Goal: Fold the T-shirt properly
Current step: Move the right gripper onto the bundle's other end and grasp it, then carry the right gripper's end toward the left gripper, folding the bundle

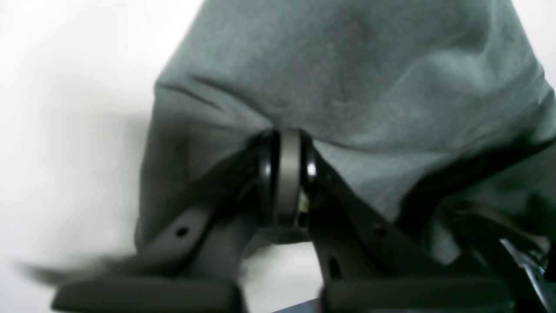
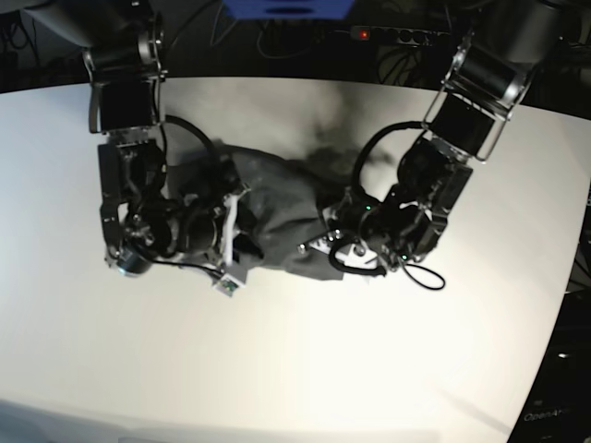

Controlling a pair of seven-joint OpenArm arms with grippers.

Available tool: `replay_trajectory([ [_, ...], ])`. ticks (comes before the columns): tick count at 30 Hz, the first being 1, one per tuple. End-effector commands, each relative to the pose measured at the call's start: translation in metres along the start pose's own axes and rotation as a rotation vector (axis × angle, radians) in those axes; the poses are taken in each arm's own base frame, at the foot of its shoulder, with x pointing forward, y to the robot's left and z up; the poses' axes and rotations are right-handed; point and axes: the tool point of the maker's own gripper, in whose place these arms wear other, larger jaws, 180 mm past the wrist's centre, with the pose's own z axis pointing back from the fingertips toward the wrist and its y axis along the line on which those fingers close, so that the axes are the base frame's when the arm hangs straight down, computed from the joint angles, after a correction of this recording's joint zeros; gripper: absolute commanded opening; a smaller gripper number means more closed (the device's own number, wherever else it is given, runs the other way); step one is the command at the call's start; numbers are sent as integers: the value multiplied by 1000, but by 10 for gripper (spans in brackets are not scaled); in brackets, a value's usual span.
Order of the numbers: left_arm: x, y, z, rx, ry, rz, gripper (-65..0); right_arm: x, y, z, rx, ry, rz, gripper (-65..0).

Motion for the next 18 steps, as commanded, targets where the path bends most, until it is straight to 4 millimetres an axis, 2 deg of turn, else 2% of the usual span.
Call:
replay_trajectory([
  [1, -24, 55, -17, 178, 40, 40, -617, 13, -6, 10, -18, -30, 37, -643],
  [14, -24, 52, -16, 174, 36, 36, -617, -1, -38, 29, -98, -7, 66, -643],
  [18, -24, 52, -17, 174, 40, 37, -617, 10, -43, 32, -128, -26, -37, -643],
])
